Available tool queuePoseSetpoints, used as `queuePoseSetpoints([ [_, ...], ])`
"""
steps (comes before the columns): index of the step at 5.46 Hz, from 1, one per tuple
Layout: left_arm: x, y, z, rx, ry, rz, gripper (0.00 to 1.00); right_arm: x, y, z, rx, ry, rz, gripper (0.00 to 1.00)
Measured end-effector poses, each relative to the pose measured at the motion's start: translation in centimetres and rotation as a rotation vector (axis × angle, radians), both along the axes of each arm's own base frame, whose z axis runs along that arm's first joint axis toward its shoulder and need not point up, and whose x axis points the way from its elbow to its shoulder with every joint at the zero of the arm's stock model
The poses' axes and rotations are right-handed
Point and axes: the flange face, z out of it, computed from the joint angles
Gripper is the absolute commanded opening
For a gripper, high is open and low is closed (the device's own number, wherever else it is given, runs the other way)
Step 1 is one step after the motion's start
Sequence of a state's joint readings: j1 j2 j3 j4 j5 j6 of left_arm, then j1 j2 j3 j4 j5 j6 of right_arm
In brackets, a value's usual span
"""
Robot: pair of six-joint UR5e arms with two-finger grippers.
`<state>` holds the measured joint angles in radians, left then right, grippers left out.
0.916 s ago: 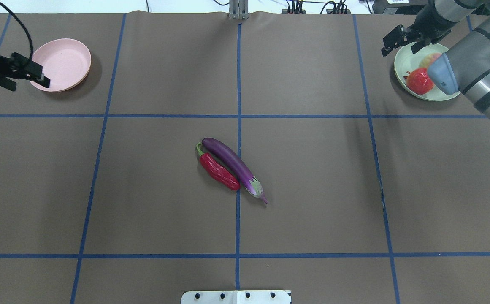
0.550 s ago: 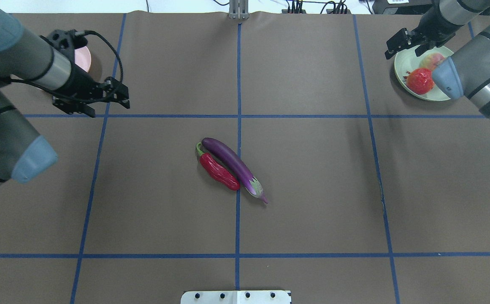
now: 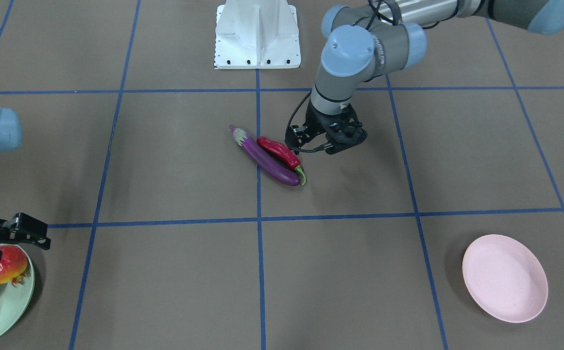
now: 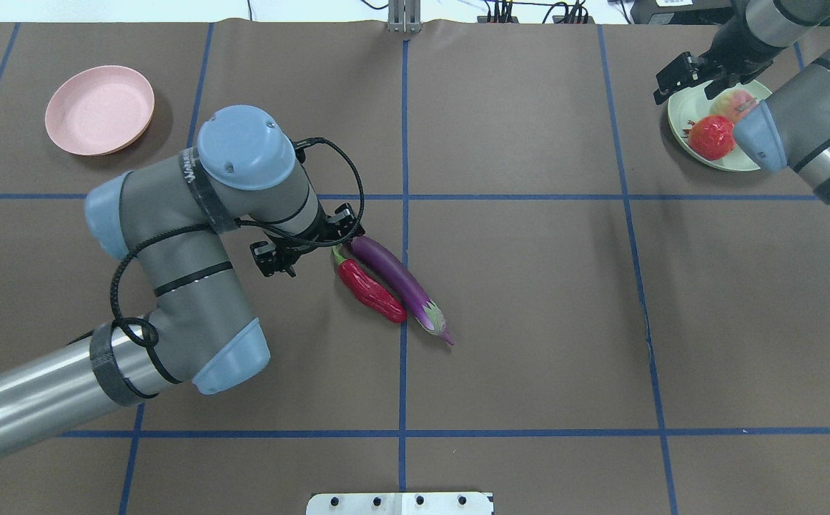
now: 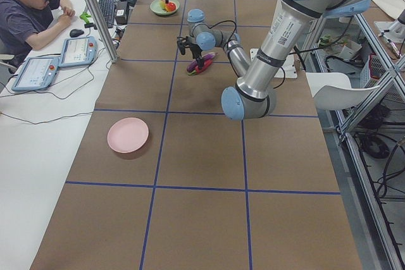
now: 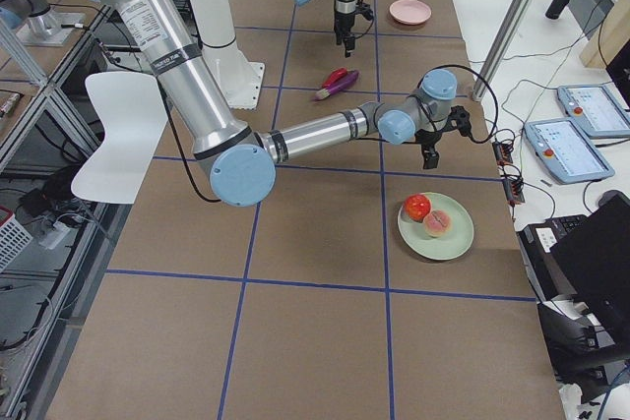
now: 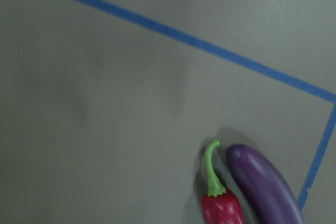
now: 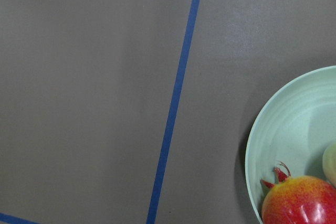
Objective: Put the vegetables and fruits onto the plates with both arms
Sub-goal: 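Lower the left gripper onto the red chili pepper and close on it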
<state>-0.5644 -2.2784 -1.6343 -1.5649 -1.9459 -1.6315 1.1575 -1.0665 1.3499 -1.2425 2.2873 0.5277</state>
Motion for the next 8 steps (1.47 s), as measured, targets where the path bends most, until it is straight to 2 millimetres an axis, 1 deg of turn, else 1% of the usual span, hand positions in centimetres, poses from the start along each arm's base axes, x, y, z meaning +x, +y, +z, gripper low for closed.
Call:
queuePoseSetpoints([
  [1,3.0,0.0,-0.7,-0.042,-0.027,-0.028,1.00,-0.1,0.1,0.1,-0.001,0.000,-0.002,0.99],
  [2,4.4,-0.2,-0.7,-0.065,-0.044,-0.040,0.99,-0.3,0.1,0.1,-0.002,0.001,-0.004,0.99],
  [4,5.5,-0.1,0.2,-0.078,-0.065,-0.035,0.98,-0.9,0.3,0.1,-0.002,0.002,-0.011,0.99],
  [7,5.6,0.2,1.3,-0.080,-0.077,-0.027,0.97,-1.8,0.6,0.1,-0.003,0.001,-0.023,0.99],
  [8,5.5,0.2,1.4,-0.080,-0.077,-0.025,0.97,-1.9,0.6,0.1,-0.003,0.002,-0.026,0.99],
])
